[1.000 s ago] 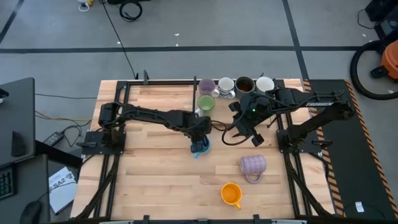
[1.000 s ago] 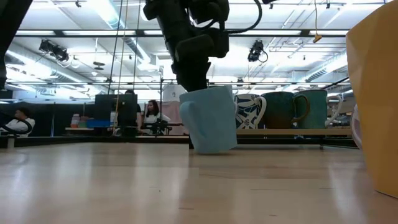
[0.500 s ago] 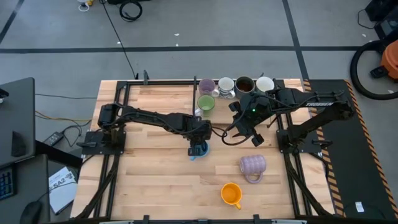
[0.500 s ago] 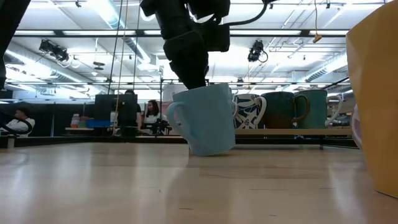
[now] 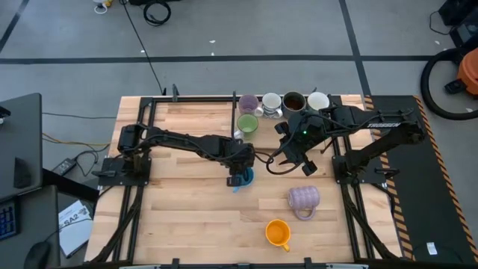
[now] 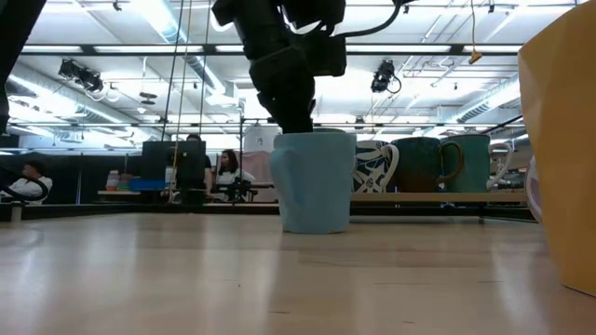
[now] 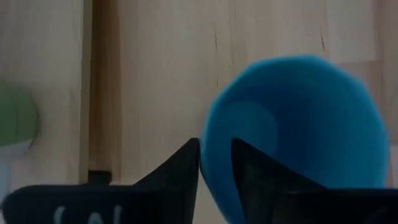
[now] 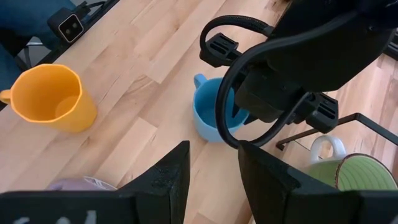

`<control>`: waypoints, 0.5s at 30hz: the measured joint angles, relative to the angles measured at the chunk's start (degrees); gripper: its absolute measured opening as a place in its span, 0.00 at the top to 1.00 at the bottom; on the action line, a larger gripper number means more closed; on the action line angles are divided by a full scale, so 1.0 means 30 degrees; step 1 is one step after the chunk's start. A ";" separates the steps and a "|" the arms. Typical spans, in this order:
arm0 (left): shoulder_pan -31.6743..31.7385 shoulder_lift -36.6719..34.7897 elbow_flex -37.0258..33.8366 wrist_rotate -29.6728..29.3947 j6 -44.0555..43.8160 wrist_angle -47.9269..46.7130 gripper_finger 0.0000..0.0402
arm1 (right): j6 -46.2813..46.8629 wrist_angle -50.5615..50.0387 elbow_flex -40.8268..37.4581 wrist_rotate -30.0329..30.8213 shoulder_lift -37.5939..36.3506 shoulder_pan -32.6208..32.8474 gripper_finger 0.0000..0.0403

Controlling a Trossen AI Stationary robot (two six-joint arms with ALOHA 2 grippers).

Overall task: Place coffee mugs
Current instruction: Put the blue mug on the shelf

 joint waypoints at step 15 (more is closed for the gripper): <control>0.0000 0.0000 0.0000 -0.0001 -0.0029 0.1524 0.63 | 0.0003 0.0000 0.0000 0.0000 0.0000 -0.0007 0.65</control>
